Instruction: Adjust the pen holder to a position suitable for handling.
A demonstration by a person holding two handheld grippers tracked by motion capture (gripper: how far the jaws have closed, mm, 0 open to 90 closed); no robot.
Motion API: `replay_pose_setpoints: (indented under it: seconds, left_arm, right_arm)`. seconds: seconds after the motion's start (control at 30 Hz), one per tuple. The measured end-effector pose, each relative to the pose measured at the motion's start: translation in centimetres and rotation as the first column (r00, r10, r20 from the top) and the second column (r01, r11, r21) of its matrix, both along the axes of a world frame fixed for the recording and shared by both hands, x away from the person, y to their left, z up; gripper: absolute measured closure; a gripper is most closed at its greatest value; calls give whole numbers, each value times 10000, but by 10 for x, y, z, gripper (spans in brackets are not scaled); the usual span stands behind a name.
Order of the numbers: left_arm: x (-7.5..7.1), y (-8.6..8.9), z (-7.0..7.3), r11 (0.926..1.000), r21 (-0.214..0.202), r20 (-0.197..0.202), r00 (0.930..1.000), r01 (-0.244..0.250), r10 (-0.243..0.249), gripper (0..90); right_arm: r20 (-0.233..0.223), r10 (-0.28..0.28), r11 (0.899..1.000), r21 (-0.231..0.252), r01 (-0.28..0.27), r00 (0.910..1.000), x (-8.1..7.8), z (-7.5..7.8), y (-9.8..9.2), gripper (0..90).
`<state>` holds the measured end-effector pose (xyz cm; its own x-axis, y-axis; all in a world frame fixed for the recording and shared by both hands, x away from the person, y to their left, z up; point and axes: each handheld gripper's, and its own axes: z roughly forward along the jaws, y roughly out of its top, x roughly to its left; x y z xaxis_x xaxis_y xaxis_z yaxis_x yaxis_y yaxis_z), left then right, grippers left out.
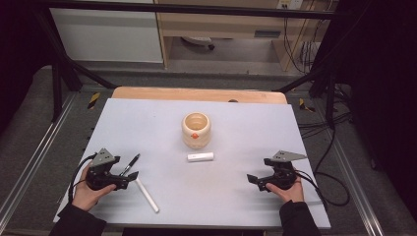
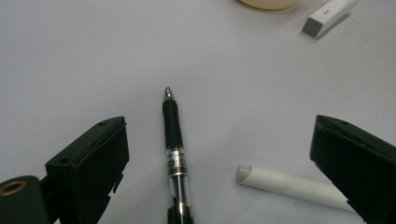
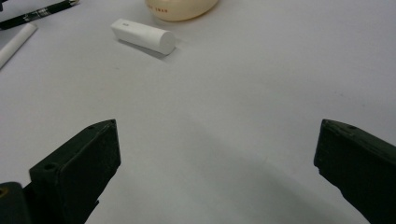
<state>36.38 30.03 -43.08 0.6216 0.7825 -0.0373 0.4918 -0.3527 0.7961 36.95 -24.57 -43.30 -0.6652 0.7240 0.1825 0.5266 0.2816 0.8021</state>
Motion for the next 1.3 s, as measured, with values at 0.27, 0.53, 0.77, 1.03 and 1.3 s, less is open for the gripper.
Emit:
replay_pose_setpoints:
  seconds: [0.27, 0.53, 0.77, 1.03, 1.3]
  left_arm:
    - [1, 0, 0, 10000, -51, -7, 10000, -30, 30, 47]
    - [1, -1, -1, 10000, -66, -40, 10000, -44, 44, 48]
    - [1, 0, -1, 10000, -90, -45, 10000, -42, 41, 48]
    - [2, -1, -2, 10000, -23, -90, 10000, 4, -4, 49]
    - [1, -1, -1, 10000, -24, -73, 10000, -15, 15, 50]
  right_arm:
    - [224, 212, 9998, -25, -212, 9995, 6, 11, 16, 11]
    - [503, 521, 9986, -156, -513, 9974, 13, 23, 33, 14]
    - [706, 772, 9968, -247, -756, 9945, 23, 35, 56, 18]
    - [760, 1152, 9924, -523, -1114, 9904, 34, 48, 88, 27]
    - [929, 1232, 9920, -377, -1202, 9880, 49, 60, 116, 84]
